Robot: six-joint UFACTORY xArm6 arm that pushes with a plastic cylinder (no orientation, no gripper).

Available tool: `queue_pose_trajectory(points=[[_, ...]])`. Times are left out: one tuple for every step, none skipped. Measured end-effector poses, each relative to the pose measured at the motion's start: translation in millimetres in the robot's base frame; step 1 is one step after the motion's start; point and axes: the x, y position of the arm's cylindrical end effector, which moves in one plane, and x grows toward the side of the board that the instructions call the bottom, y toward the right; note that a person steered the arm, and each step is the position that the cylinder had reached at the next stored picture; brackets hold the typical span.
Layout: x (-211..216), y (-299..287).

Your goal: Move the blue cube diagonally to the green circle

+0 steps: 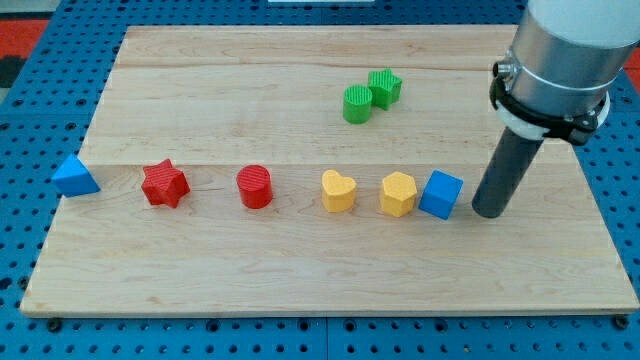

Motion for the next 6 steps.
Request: queue_pose_trajectory(points=[[-17,-1],[-25,-12],[-25,-29],[-25,-47],[-25,-49],[-26,-49]])
